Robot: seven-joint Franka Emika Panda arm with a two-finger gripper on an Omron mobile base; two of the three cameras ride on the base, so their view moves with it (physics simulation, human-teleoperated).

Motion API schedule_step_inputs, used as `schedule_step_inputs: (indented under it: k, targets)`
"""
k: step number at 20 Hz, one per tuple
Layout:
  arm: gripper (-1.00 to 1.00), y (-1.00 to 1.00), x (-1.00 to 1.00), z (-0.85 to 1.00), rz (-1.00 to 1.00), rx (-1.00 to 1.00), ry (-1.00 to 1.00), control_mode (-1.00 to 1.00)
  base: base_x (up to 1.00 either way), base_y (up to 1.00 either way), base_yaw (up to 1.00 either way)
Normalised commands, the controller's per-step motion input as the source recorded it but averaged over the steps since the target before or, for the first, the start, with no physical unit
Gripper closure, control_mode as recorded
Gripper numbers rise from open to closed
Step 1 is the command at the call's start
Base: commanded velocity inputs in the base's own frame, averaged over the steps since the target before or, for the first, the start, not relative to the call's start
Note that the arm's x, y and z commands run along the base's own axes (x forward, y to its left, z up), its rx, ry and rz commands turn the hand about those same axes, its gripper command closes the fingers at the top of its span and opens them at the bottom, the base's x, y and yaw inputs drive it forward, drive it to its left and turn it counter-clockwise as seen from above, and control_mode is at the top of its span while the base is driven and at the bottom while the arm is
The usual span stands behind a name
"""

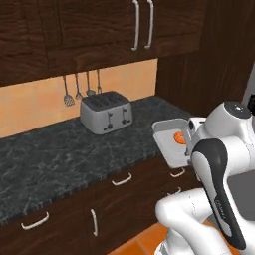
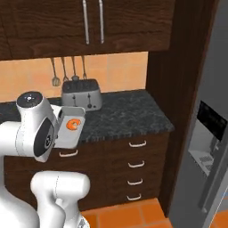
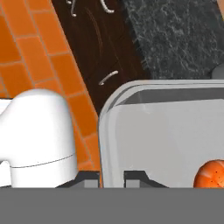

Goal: Take the meat container that has the shrimp and place it on the second highest rack of the freezer. Then take the vegetable container that has the tomato and corn and place it on the highest rack of the freezer.

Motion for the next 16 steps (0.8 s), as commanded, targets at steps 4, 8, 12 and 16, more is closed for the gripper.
schedule_step_inputs:
  k: [4, 8, 12, 16]
  targets:
    - [1.00, 0.00, 0.00, 0.00, 0.00, 0.00, 0.00, 1.00, -0.14, 0.07, -0.83]
    - [1.00, 0.00, 0.00, 0.00, 0.00, 0.00, 0.00, 1.00, -0.04, -0.01, -0.80]
    - [1.00, 0.00, 0.00, 0.00, 0.00, 0.00, 0.00, 1.00, 0.24, -0.03, -0.73]
    - [1.00, 0.00, 0.00, 0.00, 0.00, 0.00, 0.00, 1.00, 0.31, -0.24, -0.69]
